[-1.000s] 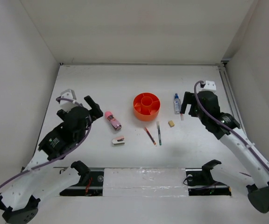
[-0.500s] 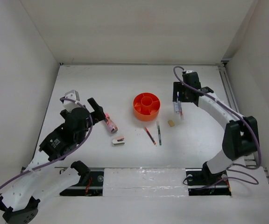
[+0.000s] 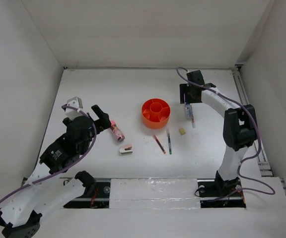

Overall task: Sort the stationery into containers
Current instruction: Pick up the stationery from the center of the board.

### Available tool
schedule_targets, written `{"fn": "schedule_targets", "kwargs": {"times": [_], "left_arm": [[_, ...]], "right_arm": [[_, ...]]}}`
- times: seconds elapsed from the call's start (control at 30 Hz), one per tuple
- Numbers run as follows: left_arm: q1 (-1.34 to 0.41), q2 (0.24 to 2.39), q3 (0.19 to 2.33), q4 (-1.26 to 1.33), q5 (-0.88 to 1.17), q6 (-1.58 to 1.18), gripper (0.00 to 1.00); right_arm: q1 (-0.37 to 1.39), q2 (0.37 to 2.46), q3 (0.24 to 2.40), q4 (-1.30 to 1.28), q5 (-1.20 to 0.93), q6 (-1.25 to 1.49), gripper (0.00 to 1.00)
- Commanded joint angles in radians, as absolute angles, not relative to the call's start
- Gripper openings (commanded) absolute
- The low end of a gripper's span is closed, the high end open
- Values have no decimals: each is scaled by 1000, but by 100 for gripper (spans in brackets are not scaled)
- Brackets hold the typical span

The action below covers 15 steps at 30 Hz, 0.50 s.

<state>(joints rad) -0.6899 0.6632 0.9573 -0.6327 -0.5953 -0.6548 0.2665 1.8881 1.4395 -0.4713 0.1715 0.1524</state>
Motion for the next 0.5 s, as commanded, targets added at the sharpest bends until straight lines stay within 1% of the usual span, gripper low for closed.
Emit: {"fn": "schedule_targets", "kwargs": {"times": [0.0,0.23,0.47], "left_arm": [[-690,653,950,-611,-601,-641,99],[-690,653,950,-611,-601,-641,99],[-690,644,950,-611,-601,-641,99]], "right_arm": [[264,1896,1471,-482,167,138,72],[264,1927,1430,-449,147,138,66],[264,1947,1401,-440,138,138,66]]}}
